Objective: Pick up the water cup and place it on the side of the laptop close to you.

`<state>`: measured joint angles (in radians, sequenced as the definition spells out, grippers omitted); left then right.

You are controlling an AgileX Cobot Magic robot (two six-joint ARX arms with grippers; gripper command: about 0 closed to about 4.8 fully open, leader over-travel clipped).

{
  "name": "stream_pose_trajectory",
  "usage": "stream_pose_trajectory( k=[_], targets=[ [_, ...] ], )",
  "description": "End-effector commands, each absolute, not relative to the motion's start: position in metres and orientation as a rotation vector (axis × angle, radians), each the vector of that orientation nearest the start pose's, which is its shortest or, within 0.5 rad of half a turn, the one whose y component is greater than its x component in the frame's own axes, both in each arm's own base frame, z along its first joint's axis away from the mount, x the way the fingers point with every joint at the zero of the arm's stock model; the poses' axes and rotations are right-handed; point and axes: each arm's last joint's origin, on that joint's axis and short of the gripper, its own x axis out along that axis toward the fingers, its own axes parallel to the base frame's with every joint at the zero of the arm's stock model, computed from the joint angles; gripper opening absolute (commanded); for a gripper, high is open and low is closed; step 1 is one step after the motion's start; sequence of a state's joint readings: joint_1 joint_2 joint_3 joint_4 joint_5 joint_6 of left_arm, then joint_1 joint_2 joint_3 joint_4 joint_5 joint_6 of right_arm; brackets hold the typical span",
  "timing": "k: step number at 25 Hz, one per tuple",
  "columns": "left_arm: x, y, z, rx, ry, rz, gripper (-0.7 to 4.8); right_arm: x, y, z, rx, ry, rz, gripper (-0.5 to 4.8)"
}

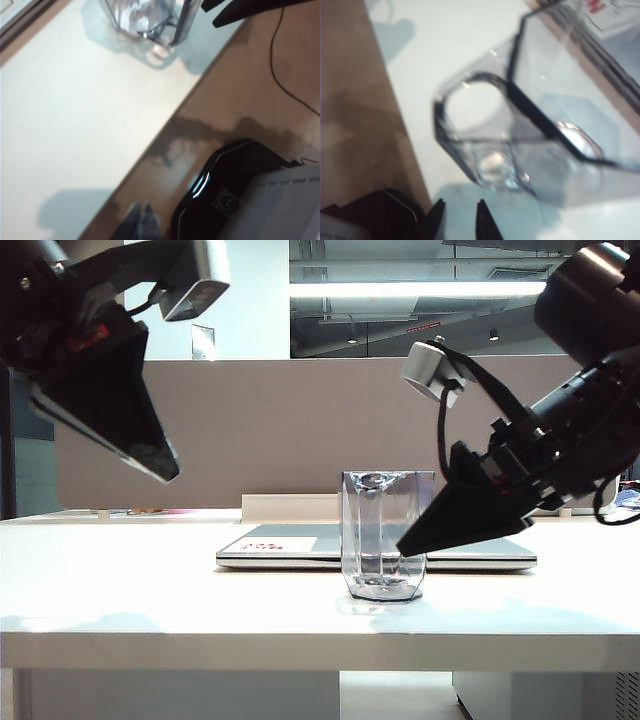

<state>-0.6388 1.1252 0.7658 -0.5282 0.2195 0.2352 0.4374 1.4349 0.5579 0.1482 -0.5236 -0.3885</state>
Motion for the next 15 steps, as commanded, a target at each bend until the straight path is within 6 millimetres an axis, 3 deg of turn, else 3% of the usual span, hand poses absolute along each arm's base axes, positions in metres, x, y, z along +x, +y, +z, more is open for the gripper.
stream_pose_trajectory(
  k=[1,6,10,15],
  targets=[
    [0.176,-0.139,0.245,0.378,0.696,-0.907,-0.05,0.222,0.118,0.159,-0.328,0.605,0.996,0.88],
    [0.185,-0.146,0.253,0.349,0.557,-0.905,-0.05,0.214,0.115,0.17,-0.253,0.642,0.964,-0.07],
    [0.193,-0.152,0.251,0.339,0.514,-0.911,-0.05,0.21,0.112,0.176,-0.202,0.663,0.945,-0.06],
    [0.207,-0.165,0.227,0.339,0.585,-0.951,-0.05,0.206,0.111,0.176,-0.151,0.715,0.924,-0.06]
  ],
)
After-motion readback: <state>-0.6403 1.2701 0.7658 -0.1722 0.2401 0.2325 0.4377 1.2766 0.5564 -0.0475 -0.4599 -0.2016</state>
